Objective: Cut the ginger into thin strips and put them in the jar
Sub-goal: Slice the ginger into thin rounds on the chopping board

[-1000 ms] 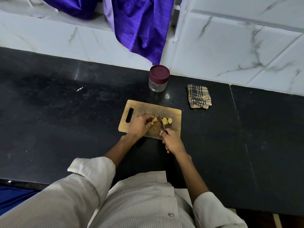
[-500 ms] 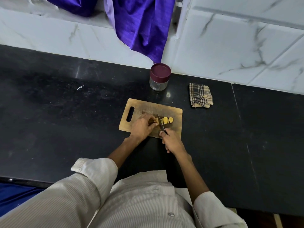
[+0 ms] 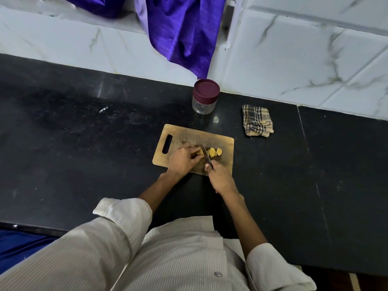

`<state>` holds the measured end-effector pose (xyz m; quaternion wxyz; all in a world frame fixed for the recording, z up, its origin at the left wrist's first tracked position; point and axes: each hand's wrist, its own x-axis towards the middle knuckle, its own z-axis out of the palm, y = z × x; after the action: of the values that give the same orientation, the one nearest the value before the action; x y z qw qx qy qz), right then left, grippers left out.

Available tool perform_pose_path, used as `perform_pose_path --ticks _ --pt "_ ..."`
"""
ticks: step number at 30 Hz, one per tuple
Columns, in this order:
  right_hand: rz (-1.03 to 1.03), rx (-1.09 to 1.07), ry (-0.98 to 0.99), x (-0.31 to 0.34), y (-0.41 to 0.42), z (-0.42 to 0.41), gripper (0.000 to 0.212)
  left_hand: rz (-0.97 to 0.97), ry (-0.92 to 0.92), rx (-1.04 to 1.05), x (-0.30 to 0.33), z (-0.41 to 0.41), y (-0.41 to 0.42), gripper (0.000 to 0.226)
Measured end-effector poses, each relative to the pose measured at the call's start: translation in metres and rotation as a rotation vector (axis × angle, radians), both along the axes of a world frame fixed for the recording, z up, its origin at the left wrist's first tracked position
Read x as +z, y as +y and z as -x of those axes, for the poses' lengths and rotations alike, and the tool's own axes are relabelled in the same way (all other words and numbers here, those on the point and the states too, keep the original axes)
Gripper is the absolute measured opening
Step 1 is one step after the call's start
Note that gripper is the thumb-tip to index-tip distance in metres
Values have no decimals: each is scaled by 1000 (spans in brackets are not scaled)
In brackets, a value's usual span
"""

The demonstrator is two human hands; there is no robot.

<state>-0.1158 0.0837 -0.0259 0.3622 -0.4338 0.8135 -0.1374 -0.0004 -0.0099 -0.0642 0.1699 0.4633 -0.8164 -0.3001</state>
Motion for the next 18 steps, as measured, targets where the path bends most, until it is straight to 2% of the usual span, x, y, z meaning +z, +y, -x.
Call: perform_pose_path --ticks 18 --pt "24 35 45 1 -4 2 29 13 35 -8 -4 2 -1 33"
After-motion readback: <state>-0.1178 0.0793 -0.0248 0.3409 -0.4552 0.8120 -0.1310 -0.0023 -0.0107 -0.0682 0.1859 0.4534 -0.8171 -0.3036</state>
